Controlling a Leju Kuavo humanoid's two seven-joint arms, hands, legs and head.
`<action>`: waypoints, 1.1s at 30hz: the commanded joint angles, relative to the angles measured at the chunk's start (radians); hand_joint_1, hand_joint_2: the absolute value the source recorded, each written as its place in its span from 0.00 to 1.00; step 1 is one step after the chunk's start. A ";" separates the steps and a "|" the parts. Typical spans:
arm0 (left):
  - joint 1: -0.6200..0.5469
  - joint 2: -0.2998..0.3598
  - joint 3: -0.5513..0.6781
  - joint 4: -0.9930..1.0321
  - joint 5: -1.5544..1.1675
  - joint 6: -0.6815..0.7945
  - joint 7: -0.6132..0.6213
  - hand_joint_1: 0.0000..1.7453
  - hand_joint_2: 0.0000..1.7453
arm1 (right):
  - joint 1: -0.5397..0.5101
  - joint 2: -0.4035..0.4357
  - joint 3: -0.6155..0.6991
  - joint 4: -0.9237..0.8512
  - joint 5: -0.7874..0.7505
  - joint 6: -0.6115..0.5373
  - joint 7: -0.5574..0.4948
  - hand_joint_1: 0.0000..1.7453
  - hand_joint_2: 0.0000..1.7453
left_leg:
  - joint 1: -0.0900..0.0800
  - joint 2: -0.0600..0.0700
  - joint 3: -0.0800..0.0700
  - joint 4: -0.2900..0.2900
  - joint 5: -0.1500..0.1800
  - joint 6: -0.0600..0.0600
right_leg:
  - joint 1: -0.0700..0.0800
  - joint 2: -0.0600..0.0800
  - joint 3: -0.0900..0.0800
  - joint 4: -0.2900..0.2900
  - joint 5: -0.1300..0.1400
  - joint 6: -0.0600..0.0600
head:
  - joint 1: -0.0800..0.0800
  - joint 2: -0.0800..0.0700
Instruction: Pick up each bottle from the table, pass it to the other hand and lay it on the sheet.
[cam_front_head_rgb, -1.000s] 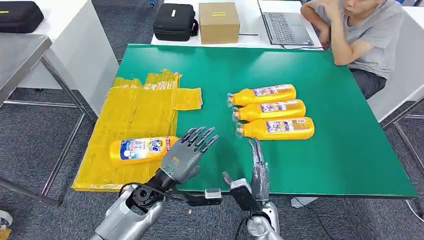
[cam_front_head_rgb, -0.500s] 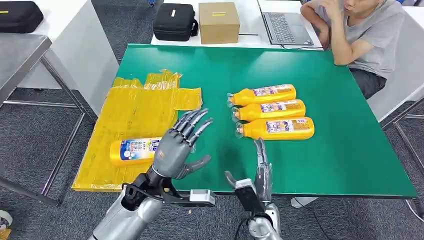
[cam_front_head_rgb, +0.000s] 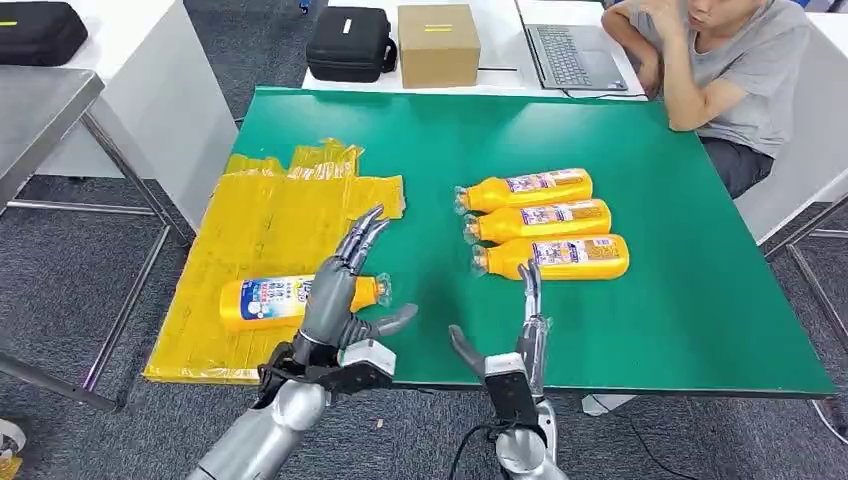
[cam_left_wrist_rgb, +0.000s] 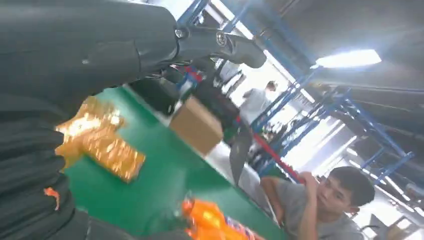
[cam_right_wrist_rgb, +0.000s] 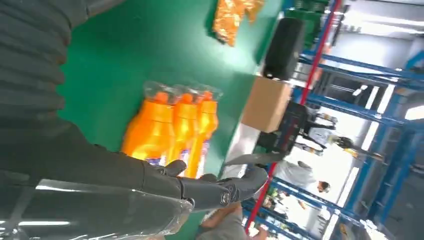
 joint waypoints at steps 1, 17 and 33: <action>-0.019 -0.013 0.031 0.136 0.052 -0.038 -0.034 0.00 1.00 | 0.058 -0.014 -0.039 -0.162 0.026 0.000 0.000 0.00 1.00 | 0.000 0.000 0.005 -0.001 -0.002 -0.001 | 0.000 -0.001 0.005 0.000 -0.002 -0.001 | 0.000 0.000; 0.017 0.014 0.062 0.051 0.158 0.013 -0.052 0.00 1.00 | 0.144 0.073 -0.201 -0.420 0.171 0.000 0.000 0.00 1.00 | 0.000 0.001 0.002 0.000 -0.001 -0.001 | 0.000 0.001 0.002 0.000 -0.001 -0.001 | 0.000 0.000; -0.035 -0.011 0.048 0.059 0.284 -0.021 -0.052 0.00 1.00 | 0.173 0.115 -0.269 -0.486 0.142 0.000 0.000 0.00 1.00 | 0.000 0.000 0.005 0.000 -0.003 -0.002 | 0.001 -0.001 0.005 0.001 -0.003 -0.002 | 0.000 0.000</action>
